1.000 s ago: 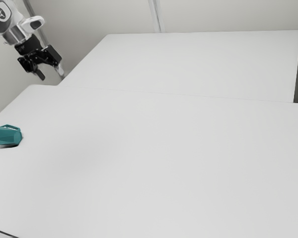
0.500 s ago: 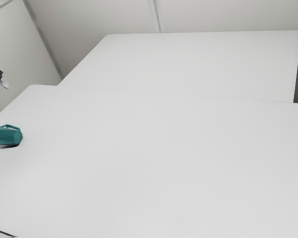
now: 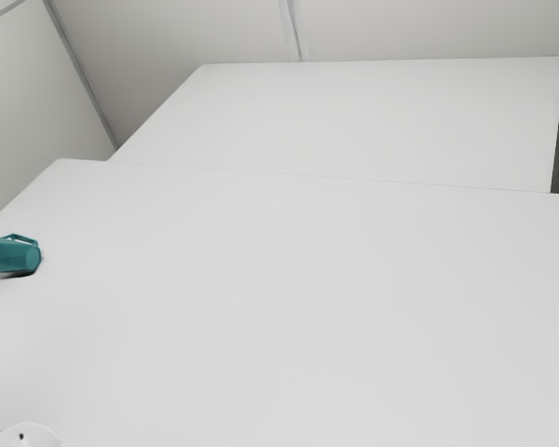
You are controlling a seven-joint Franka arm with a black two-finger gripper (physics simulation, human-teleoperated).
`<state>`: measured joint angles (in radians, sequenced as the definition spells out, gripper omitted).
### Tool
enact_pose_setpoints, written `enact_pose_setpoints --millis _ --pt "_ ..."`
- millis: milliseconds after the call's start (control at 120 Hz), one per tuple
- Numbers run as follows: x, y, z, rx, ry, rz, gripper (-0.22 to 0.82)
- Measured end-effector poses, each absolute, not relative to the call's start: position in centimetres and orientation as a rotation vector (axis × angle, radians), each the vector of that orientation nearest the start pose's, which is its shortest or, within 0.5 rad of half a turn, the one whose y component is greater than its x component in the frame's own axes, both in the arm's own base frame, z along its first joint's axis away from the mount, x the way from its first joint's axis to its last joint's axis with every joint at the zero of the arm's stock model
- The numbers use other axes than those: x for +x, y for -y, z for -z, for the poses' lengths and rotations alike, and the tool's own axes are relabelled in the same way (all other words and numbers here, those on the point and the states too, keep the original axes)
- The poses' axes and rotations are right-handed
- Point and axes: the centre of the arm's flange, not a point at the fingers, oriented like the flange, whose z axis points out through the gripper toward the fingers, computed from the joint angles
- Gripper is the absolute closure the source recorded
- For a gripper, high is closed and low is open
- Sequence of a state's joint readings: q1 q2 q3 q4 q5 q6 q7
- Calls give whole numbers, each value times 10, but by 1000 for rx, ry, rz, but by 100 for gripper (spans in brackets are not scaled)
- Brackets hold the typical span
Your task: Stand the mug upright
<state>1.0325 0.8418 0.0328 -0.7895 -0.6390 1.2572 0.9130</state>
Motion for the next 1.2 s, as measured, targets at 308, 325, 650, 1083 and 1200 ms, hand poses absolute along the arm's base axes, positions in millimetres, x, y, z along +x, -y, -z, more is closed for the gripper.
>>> enact_pose_setpoints --millis 308,325,650,1083,1200 --pt "409 -620 -384 2358 -27 -535 0" --pt "410 -621 -383 2356 -23 -540 0" --pt "412 -638 -362 2330 15 -701 0" --pt "394 -657 -323 2319 -23 -773 0" --pt "404 -654 -309 2311 -11 -781 0"
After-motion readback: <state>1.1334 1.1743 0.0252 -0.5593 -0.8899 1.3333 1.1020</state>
